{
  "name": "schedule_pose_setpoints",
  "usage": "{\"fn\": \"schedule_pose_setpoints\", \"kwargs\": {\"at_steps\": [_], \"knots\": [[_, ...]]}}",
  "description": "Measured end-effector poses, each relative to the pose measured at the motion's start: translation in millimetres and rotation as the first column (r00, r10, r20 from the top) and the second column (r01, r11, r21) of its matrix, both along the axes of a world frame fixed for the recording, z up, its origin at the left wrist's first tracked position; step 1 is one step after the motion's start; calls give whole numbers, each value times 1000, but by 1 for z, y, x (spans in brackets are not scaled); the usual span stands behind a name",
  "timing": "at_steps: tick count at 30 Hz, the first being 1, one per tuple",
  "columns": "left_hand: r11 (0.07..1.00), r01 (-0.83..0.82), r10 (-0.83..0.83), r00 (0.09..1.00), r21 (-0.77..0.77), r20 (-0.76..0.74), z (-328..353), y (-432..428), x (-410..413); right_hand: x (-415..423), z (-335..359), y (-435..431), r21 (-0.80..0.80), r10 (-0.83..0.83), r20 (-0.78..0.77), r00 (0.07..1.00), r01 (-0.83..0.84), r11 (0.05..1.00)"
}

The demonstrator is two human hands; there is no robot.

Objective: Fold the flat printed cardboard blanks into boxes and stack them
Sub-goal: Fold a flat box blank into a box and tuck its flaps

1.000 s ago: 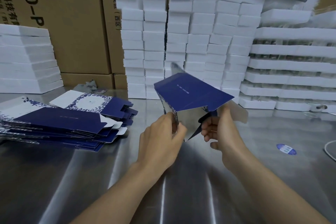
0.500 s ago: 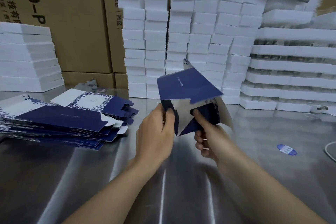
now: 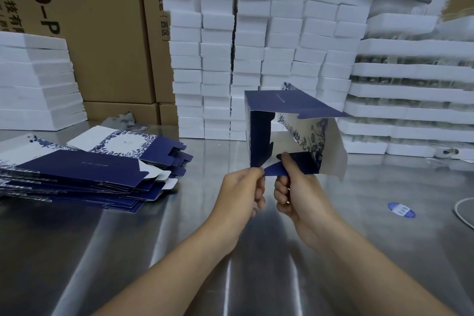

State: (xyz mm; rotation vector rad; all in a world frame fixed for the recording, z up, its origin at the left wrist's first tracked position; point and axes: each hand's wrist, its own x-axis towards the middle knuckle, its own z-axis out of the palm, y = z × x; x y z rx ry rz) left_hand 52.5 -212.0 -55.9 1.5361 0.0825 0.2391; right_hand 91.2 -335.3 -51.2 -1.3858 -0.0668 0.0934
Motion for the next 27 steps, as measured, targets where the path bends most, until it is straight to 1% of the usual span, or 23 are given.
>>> {"fn": "schedule_pose_setpoints", "kwargs": {"at_steps": [3, 6, 9, 12, 15, 19, 23, 27], "knots": [[999, -15, 16, 999, -31, 39, 2, -2, 0, 1, 1, 1, 6, 28, -13, 1000, -28, 1000], [999, -33, 36, 997, -38, 70, 3, -1, 0, 0, -1, 1, -3, 125, -28, 992, -125, 992], [999, -45, 46, 996, -17, 81, 3, 0, 1, -3, -3, 4, -28, 201, -6, 979, -201, 979], [999, -45, 46, 996, -7, 80, 2, 0, 1, -5, -5, 7, -9, 176, 29, 984, -176, 984], [999, -29, 30, 998, -25, 56, 2, 1, 1, -7, -5, 9, -35, 130, 73, 989, -128, 991], [998, 0, 3, 999, -61, 46, 4, 1, -1, -7, -3, 11, -62, 98, 80, 992, -93, 994], [999, -20, 23, 998, -46, 51, 5, -1, -3, -8, -3, 12, -121, 108, 64, 992, -100, 988], [1000, -13, 14, 999, -11, 48, 4, -2, -3, -8, -3, 12, -138, 92, 93, 991, -79, 987]]}}
